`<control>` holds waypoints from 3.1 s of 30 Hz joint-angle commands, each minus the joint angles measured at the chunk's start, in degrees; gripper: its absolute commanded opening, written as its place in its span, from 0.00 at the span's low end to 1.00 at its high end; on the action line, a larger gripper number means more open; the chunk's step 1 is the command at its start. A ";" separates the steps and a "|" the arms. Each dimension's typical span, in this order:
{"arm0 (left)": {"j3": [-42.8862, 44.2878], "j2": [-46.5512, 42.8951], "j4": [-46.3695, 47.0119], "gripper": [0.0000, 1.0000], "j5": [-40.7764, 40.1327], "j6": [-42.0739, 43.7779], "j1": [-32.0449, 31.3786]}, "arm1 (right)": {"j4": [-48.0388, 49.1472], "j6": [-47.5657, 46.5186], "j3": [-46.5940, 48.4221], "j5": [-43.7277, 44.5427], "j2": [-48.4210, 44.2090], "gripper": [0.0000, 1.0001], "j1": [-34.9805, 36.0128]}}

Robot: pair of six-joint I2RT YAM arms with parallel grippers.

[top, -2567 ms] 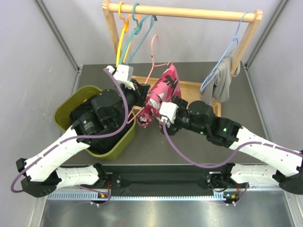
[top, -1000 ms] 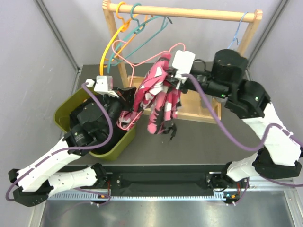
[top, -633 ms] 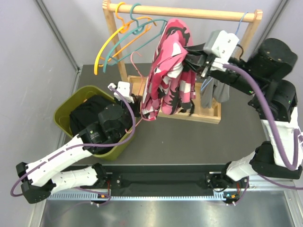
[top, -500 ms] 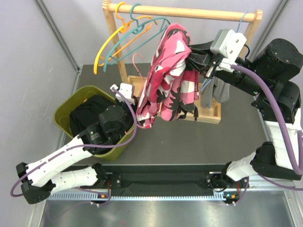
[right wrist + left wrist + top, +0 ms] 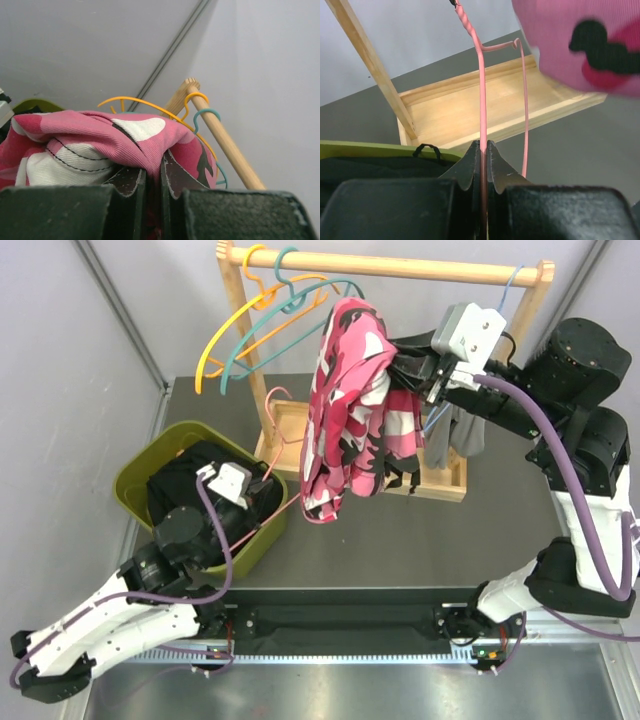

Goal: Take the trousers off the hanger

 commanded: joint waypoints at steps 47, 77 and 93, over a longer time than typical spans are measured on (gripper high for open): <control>45.67 17.19 20.92 0.00 -6.23 24.58 0.00 | 39.13 1.33 -13.38 25.97 18.96 0.00 19.51; 45.15 10.69 7.83 0.00 -4.40 22.04 0.00 | 51.88 -6.04 -23.77 15.54 27.59 1.00 22.68; 40.23 14.19 -1.14 0.00 -0.08 14.74 0.08 | -5.36 -33.74 -37.20 8.14 3.00 1.00 25.41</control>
